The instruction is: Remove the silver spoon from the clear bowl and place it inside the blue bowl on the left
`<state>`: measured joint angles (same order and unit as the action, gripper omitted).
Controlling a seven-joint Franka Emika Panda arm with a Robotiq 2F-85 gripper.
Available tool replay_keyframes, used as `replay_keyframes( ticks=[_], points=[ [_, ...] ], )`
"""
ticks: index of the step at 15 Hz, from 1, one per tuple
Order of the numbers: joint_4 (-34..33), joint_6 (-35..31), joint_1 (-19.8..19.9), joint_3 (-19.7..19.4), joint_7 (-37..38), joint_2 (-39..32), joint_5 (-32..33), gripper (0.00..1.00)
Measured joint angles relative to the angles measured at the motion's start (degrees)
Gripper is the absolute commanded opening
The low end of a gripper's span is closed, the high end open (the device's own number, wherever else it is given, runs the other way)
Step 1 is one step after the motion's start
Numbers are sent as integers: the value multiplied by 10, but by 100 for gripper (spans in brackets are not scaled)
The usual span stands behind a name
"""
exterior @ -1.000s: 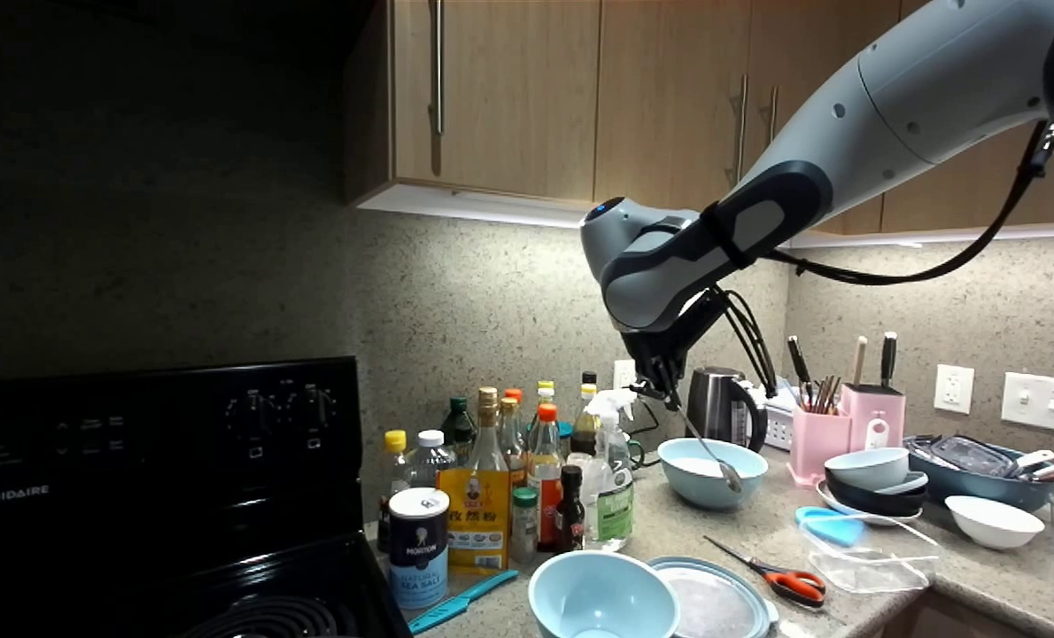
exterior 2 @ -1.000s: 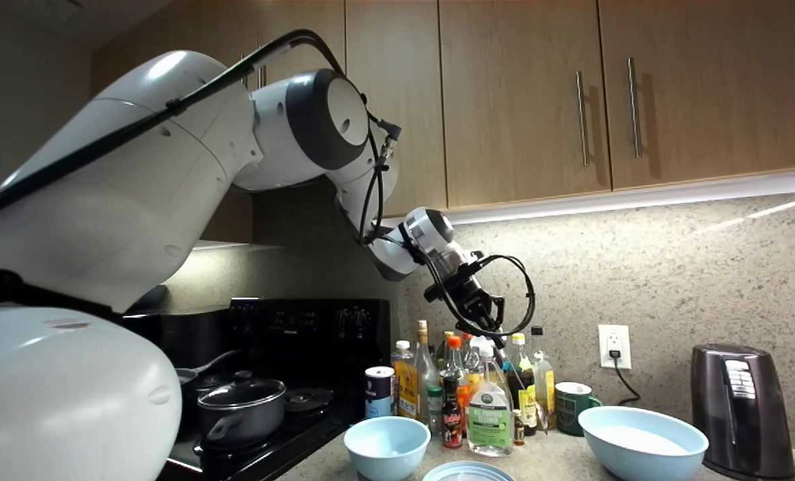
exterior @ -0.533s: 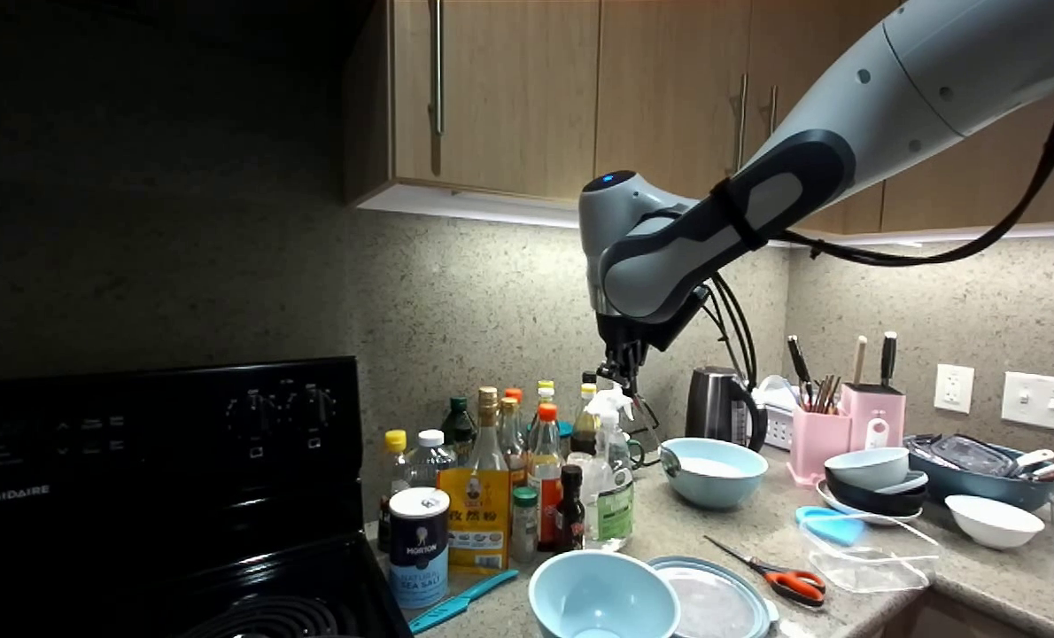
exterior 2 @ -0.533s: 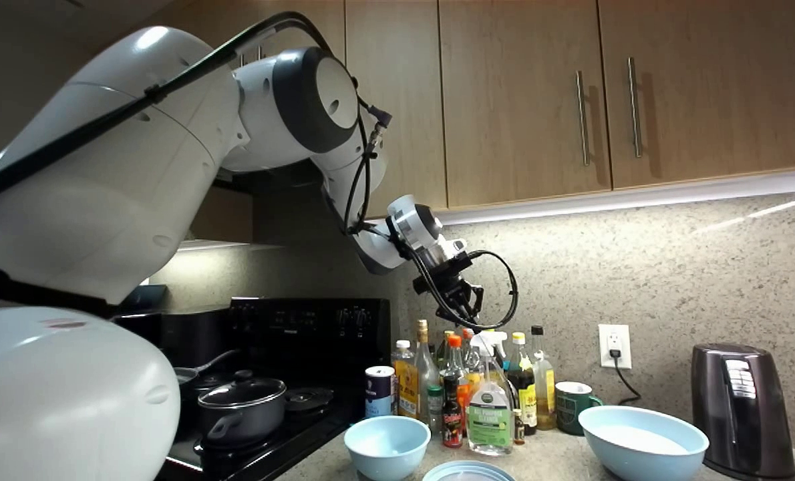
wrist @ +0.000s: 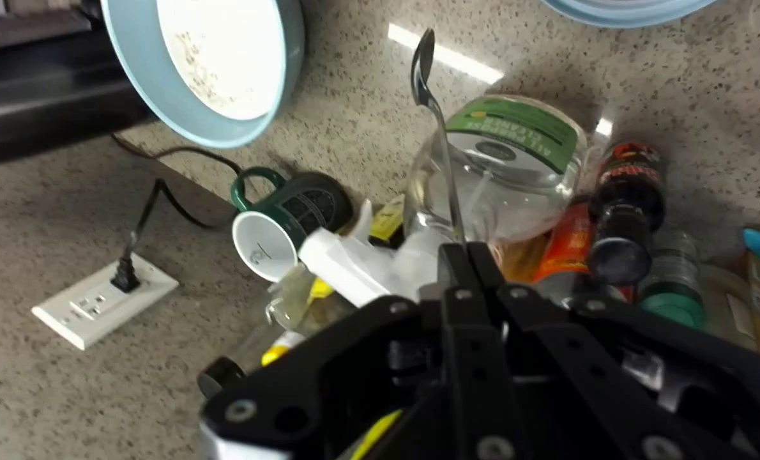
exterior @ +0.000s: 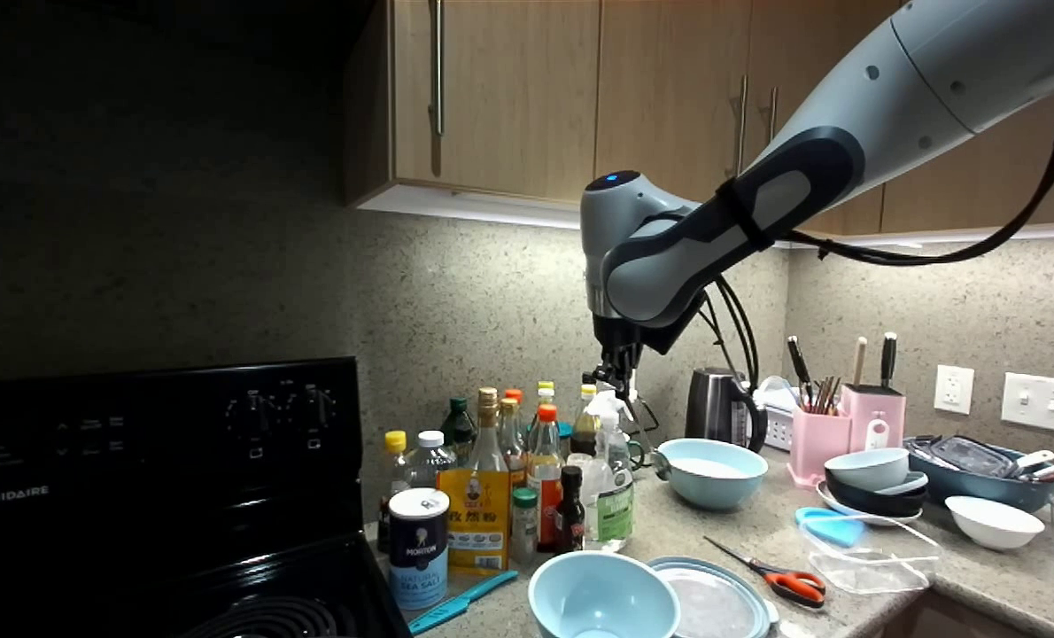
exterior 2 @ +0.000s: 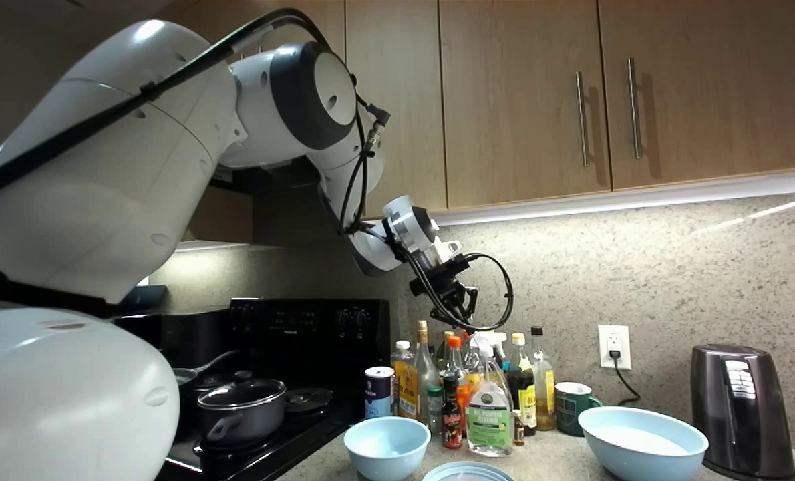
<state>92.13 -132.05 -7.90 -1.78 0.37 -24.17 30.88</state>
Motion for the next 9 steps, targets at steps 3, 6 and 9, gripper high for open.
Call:
replay_keyframes(
  ticks=[3, 6, 9],
  points=[
    [18, -47, -7, 26, -39, 0, 0, 1],
    [40, -77, -13, 41, -54, 0, 0, 2],
    [41, -78, -17, 39, -54, -1, 0, 2]
  ],
)
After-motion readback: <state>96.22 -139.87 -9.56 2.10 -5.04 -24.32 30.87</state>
